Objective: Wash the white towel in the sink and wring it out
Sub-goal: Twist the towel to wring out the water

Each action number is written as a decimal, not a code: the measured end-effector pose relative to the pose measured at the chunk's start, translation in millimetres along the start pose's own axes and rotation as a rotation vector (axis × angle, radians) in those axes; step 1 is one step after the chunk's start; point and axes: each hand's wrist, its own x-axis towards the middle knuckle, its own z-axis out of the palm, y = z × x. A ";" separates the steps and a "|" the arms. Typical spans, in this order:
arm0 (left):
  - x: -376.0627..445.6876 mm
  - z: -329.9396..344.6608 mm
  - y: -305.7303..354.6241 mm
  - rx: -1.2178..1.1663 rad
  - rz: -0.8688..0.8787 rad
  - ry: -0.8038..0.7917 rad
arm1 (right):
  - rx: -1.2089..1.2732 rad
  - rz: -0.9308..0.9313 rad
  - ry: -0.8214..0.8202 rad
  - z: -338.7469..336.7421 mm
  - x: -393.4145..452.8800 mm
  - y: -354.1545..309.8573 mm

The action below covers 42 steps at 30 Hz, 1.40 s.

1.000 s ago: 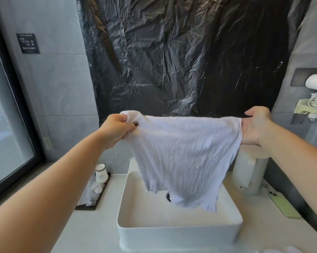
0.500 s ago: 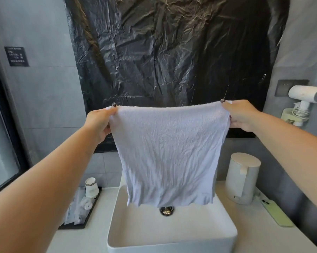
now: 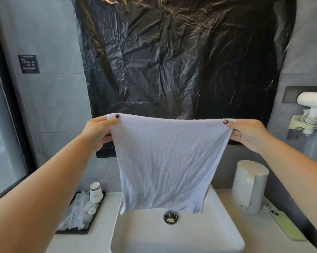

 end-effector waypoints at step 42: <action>-59.4 119.8 -17.5 -0.018 0.178 -0.601 | -0.301 -0.101 -0.562 94.6 -41.6 -28.5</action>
